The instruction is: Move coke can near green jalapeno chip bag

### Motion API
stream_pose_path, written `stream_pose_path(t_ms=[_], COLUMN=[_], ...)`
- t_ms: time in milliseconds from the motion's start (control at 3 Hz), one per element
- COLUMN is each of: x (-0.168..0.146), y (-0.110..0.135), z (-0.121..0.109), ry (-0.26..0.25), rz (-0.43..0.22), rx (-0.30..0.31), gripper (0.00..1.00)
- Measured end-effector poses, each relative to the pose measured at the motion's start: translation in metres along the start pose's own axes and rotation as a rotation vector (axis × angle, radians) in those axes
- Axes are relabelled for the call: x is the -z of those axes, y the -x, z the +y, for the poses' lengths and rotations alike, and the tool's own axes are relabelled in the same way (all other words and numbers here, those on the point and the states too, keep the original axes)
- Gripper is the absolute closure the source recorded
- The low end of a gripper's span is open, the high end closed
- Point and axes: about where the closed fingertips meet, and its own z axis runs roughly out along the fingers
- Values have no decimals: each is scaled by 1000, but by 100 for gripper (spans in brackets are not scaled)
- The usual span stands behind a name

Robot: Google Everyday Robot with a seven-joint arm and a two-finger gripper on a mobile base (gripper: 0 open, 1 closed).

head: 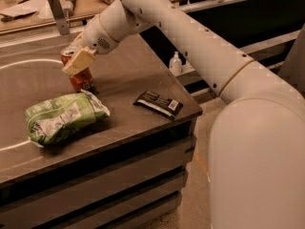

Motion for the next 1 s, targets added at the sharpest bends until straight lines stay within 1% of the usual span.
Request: stream_pose_path(t_ms=[333,667,1000], x=[-6,-4,14], y=[2,0,-10], z=[11,15,8], ry=[39,42,2], rz=[-3,7,16], rx=[7,7,-3], gripper=[28,5,0])
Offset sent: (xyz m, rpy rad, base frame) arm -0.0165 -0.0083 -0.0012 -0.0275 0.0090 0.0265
